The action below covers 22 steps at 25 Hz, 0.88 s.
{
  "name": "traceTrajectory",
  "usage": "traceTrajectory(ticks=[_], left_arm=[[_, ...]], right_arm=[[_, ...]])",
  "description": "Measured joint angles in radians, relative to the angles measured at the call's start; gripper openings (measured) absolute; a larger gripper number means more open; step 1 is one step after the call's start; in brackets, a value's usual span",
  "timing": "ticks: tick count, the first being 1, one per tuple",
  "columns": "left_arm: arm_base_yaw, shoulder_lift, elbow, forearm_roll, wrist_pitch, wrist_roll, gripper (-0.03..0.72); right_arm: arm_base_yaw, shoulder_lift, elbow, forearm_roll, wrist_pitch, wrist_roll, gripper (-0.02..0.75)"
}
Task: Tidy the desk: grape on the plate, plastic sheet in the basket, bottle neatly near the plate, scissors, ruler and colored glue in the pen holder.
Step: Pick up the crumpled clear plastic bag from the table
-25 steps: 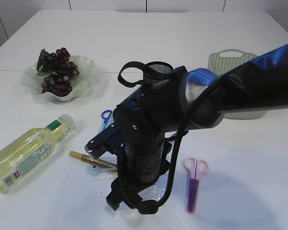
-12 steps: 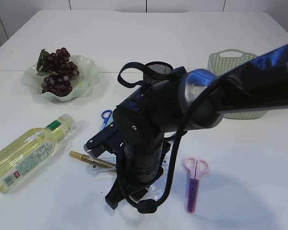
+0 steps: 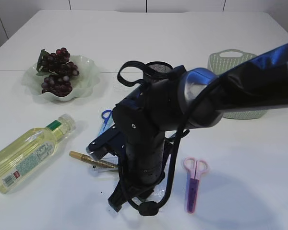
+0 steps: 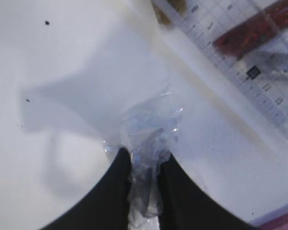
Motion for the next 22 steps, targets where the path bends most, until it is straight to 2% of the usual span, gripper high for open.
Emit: traceTrajectory(ticks=[13, 22], left_arm=[[0.0, 0.0, 0.0, 0.008, 0.0, 0.0, 0.37], [0.0, 0.0, 0.0, 0.016, 0.0, 0.0, 0.37]], right_arm=[[0.0, 0.002, -0.227, 0.139, 0.329, 0.0, 0.125], [0.0, -0.021, -0.357, 0.161, 0.356, 0.0, 0.124]])
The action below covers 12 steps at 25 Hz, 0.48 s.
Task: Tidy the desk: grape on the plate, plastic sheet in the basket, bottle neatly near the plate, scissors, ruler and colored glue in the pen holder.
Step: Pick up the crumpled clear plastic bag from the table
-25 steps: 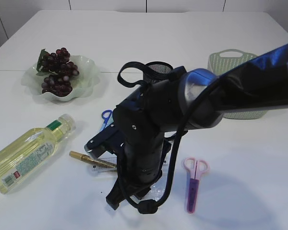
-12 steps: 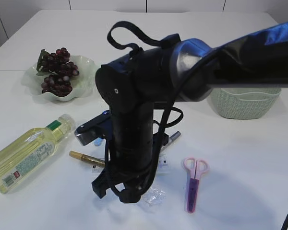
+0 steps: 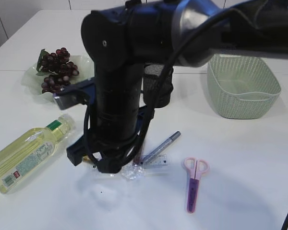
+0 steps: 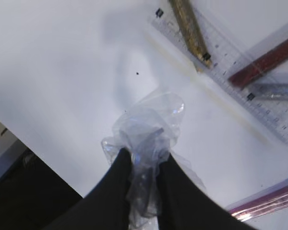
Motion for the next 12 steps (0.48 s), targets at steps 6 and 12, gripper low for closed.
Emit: traceTrajectory(ticks=[6, 12], left_arm=[[0.0, 0.0, 0.0, 0.002, 0.0, 0.0, 0.37], [0.0, 0.0, 0.0, 0.002, 0.0, -0.002, 0.37]], right_arm=[[0.0, -0.074, -0.044, -0.04, 0.004, -0.006, 0.124], [-0.029, -0.157, -0.046, -0.144, 0.01, 0.011, 0.123]])
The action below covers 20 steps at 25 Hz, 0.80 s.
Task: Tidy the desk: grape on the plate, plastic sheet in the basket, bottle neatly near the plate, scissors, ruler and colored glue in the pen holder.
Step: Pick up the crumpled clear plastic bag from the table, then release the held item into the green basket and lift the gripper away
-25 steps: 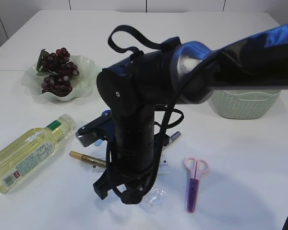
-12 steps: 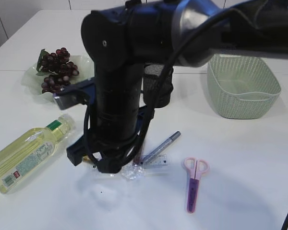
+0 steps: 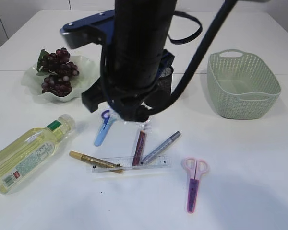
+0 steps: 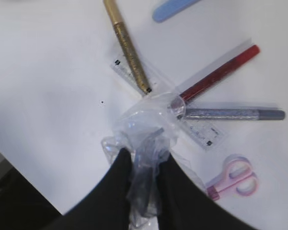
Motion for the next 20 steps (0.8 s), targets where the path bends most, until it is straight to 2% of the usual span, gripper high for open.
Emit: traceTrajectory(ticks=[4, 20], left_arm=[[0.0, 0.0, 0.0, 0.0, 0.0, 0.0, 0.37], [0.0, 0.0, 0.0, 0.001, 0.0, 0.0, 0.37]], right_arm=[[-0.084, -0.036, -0.001, -0.008, 0.006, 0.012, 0.123], [-0.568, -0.053, -0.154, -0.062, 0.018, 0.033, 0.123]])
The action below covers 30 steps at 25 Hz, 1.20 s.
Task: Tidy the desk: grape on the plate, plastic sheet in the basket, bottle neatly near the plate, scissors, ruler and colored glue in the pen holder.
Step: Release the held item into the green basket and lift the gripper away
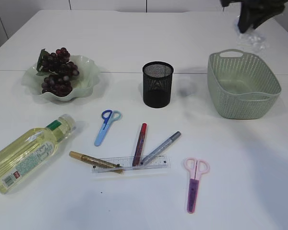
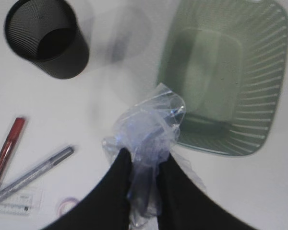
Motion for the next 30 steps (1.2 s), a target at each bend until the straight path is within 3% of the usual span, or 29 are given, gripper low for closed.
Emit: traceTrajectory(ticks=[6, 15, 30], left_arm=[[0.0, 0.0, 0.0, 0.0, 0.0, 0.0, 0.37], [0.0, 0.0, 0.0, 0.0, 0.0, -0.012, 0.37], [0.0, 0.0, 0.0, 0.0, 0.0, -0.021, 0.37]], right_arm=[[-0.104, 0.046, -0.032, -0.005, -0.068, 0.031, 0.123], [-0.112, 0.178, -0.033, -0.03, -0.237, 0.071, 0.123], [-0.196, 0.288, -0.049, -0.023, -0.285, 0.099, 0.122]])
